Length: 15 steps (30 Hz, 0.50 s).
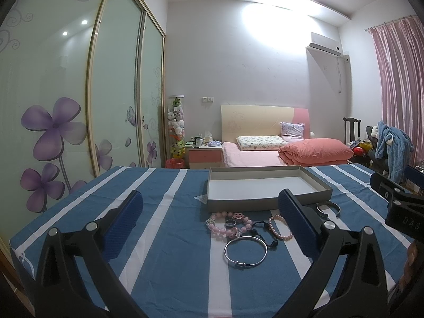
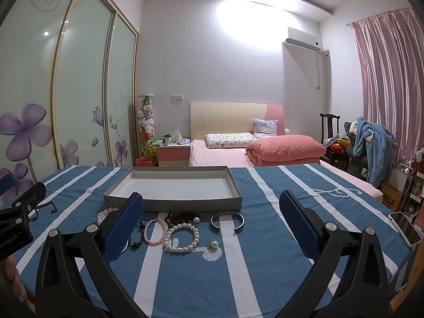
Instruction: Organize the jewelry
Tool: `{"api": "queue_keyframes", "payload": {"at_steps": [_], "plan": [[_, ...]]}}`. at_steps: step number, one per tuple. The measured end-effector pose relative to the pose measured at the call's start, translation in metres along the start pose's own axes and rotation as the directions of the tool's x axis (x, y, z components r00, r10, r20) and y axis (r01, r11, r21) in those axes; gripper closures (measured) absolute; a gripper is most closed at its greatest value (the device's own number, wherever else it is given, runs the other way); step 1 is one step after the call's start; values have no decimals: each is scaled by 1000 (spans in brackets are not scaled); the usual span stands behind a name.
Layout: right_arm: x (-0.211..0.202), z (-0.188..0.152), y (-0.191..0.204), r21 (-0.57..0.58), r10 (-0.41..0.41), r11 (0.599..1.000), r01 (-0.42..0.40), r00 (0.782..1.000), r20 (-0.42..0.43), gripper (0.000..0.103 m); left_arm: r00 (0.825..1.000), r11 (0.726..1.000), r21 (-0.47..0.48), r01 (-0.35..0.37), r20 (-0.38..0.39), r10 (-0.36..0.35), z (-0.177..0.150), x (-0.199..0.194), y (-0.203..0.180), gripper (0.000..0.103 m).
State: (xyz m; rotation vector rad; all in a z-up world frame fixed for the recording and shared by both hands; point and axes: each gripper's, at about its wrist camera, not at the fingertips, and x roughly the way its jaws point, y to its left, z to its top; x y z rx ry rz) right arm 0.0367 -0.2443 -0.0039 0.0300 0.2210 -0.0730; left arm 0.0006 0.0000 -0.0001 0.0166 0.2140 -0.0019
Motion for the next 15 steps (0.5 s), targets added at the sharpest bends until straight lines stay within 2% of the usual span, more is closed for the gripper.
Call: {"api": "queue_keyframes", "payload": {"at_steps": [15], "plan": [[1, -1, 0, 1, -1, 1000, 1, 1000, -1, 2, 1000, 1000, 1, 0, -2, 0, 0, 0, 0, 4]]}}
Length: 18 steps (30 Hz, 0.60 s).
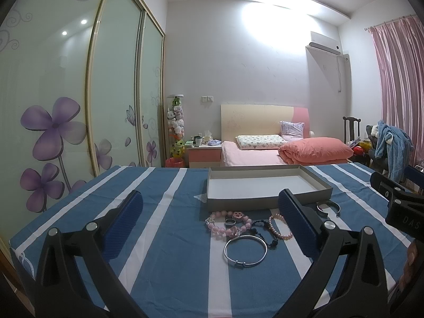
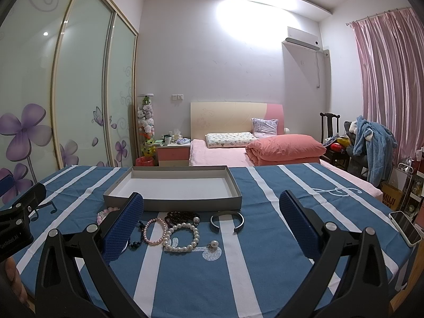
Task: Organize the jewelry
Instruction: 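Move the left tool to the silver bangle while the right tool approaches the dark cuff bangle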
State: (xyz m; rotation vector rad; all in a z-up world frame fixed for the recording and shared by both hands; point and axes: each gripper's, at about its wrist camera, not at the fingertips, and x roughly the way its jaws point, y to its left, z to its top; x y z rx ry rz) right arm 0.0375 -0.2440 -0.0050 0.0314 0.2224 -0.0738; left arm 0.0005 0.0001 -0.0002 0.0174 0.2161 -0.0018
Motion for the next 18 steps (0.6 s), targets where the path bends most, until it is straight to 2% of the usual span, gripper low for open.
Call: {"api": "queue_keyframes", "payload": {"at_steps": [10, 13, 18], "plan": [[4, -2, 0, 5, -1, 1000, 1, 1000, -17, 2, 1000, 1000, -3, 4, -19, -4, -4, 6, -2, 4], [11, -4, -7, 25, 5, 1000, -3, 999, -54, 2, 998, 1000, -7, 7, -56, -7, -5, 13, -4, 4], [40, -16, -17, 77, 10, 997, 5, 982, -191, 2, 984, 1000, -19, 15, -178, -18, -19, 38, -3, 4]]}}
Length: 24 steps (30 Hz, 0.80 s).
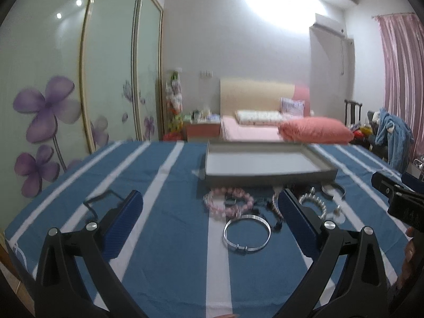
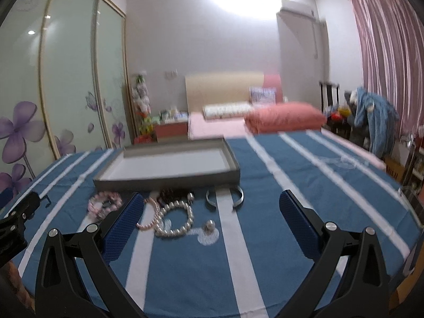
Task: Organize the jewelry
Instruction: 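Move the left tool to the silver bangle while the right tool approaches the dark cuff bangle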
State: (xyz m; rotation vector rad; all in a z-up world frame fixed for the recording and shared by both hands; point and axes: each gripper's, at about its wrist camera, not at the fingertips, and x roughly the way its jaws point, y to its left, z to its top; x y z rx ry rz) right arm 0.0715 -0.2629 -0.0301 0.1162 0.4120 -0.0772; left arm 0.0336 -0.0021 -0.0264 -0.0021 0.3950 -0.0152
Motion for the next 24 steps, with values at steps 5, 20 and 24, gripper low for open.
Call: {"api": "queue_keyframes", "payload": {"at_steps": [5, 20, 24], "plan": [[32, 0, -9, 24, 1, 1000, 2, 987, -159, 2, 991, 999, -8, 48, -128, -49, -5, 23, 4, 4], [123, 9, -22, 57, 6, 998, 22, 893, -450, 13, 923, 992, 67, 103, -378, -70, -16, 90, -16, 4], [132, 7, -14, 45, -6, 999, 32, 877, -481, 13, 908, 992, 74, 104, -413, -64, -17, 100, -17, 4]]}}
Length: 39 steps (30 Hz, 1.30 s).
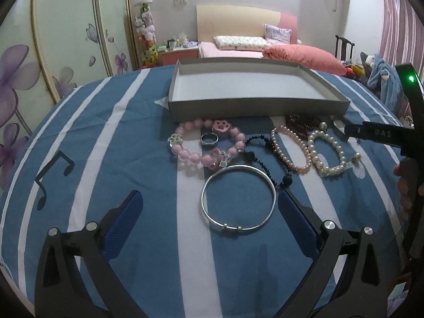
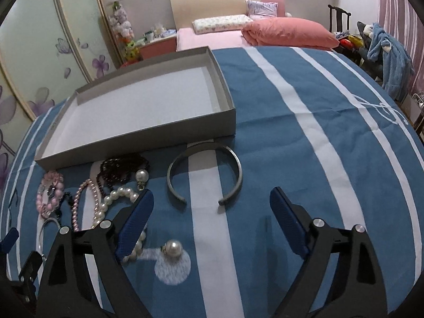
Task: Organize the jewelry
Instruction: 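Move the left tool to the silver bangle while the right tool approaches the dark cuff bangle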
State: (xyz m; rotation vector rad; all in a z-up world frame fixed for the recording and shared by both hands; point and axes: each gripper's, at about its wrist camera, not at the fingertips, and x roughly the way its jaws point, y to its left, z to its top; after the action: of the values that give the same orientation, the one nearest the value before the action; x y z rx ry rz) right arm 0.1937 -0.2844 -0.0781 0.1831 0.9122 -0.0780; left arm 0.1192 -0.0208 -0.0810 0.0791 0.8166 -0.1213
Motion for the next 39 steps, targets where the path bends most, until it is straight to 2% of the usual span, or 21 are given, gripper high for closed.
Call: {"api": "queue_keyframes", "payload": {"at_steps": [6, 10, 12, 15, 25, 29, 33, 39], "plan": [[14, 5, 10, -34, -39, 999, 38, 999, -33, 14, 999, 1000, -4, 10, -42, -10, 2, 11, 0, 4], [15, 4, 14, -52, -73, 996, 72, 997, -16, 17, 998, 1000, 5, 10, -68, -10, 4, 18, -1, 4], [15, 4, 13, -50, -75, 996, 74, 997, -6, 21, 997, 1000, 10, 5, -83, -4, 4, 22, -2, 4], [10, 1, 14, -56, -67, 996, 68, 998, 17, 35, 994, 1000, 10, 5, -110, -4, 5, 28, -3, 4], [17, 12, 10, -54, -65, 996, 66, 998, 20, 35, 987, 996, -40, 75, -139, -80, 9, 32, -3, 4], [17, 11, 11, -54, -64, 996, 65, 998, 20, 34, 988, 997, -31, 69, -139, -73, 10, 34, -6, 4], [17, 11, 10, -54, -65, 996, 66, 998, 21, 34, 991, 999, 3, 32, -134, -31, 11, 37, -11, 4], [17, 11, 10, -54, -65, 996, 66, 998, 21, 34, 992, 1000, 8, 16, -126, -15, 14, 39, -13, 10]]}}
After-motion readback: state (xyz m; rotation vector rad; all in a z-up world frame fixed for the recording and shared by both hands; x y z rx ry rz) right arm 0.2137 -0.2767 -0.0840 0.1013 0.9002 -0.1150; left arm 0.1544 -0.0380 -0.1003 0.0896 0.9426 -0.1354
